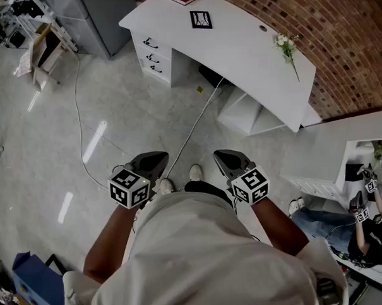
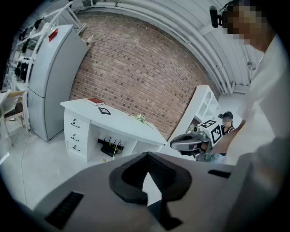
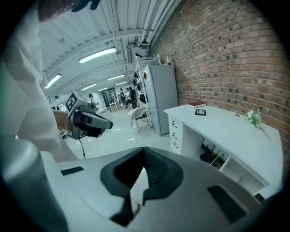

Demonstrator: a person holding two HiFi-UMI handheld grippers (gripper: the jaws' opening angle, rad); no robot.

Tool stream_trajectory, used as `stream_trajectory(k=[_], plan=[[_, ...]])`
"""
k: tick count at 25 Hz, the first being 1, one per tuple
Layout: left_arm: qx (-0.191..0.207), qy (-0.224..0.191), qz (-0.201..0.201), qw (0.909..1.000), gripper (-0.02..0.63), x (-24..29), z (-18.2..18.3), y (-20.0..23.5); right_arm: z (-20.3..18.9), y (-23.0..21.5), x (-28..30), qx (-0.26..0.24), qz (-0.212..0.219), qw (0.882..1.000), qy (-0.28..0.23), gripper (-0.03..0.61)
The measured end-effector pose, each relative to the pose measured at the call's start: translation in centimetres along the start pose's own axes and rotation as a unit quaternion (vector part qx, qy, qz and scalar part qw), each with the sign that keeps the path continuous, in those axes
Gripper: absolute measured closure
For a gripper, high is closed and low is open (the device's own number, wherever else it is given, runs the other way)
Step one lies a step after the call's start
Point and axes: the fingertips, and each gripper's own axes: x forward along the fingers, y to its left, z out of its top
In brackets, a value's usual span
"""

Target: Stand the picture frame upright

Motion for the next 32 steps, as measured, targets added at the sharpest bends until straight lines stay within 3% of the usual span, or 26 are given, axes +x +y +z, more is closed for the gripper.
stream_trajectory(k=[17,20,25,32], plan=[[0.020,0.004,0.034,0.9992,0.618,10.8,4.8,-2.9,0.3,-12.0,-2.2,0.017,0.035,0.999,-0.024,0.575],[0.019,0.004,0.046,0.9988,0.586,11.9,5.6,-2.4,0.5,-13.9,-1.8,0.026,0.031,0.999,-0.022,0.536],[0.005,-0.004,0.047,0.9989,0.571,12.8,7.3,0.5,1.4,-16.6,-0.1,0.051,0.019,0.998,-0.028,0.518],[0.006,-0.007,0.019,0.9998,0.555,15.0,11.0,6.9,3.7,-20.4,4.3,0.062,-0.023,0.998,-0.018,0.518]])
